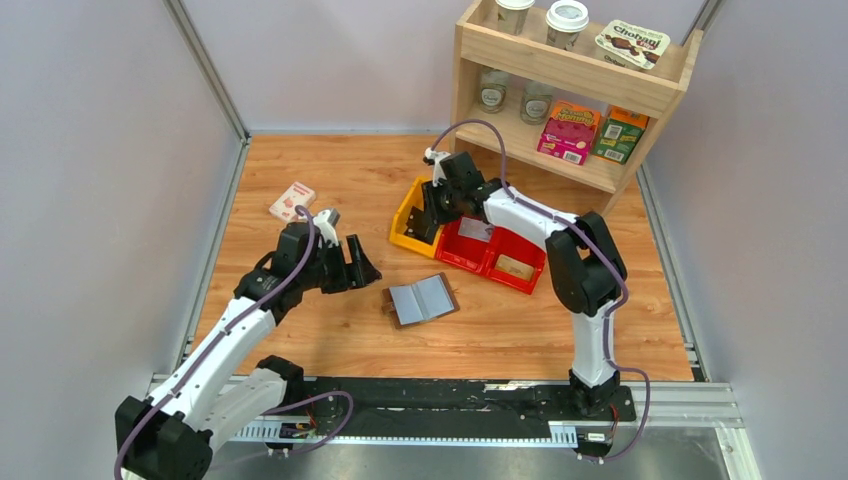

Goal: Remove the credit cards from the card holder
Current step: Place the credit card in the storage box.

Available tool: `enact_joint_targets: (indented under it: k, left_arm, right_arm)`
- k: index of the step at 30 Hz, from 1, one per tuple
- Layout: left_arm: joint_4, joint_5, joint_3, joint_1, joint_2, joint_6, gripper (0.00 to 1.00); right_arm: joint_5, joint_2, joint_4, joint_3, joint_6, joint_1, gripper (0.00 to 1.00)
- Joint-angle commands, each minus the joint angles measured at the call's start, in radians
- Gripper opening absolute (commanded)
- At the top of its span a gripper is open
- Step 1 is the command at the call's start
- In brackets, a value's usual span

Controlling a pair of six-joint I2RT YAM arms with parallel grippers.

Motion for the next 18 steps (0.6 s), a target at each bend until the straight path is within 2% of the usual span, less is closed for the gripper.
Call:
enact_joint_targets:
  k: [1,5,9,13,18]
  left_arm:
    - [0.027,0.045,0.035,0.003,0.017,0.019,0.8]
    - [0.047,0.078,0.034,0.003,0.04,0.008,0.8]
    - [0.074,0.115,0.037,0.0,0.061,-0.012,0.78]
    - [0.113,0.144,0.041,-0.023,0.092,-0.035,0.69]
    - [0.153,0.157,0.051,-0.08,0.149,-0.041,0.53]
  right_arm:
    - [0.189,-0.087,-0.019,0.01,-0.04,0.011,0.38]
    - [0.312,-0.184,-0.012,-0.033,-0.053,0.046,0.46]
    - [0.292,-0.288,-0.002,-0.114,-0.005,0.077,0.51]
    - [0.282,-0.383,0.0,-0.225,0.1,0.111,0.52]
    - [0.301,-0.472,0.003,-0.383,0.217,0.186,0.54]
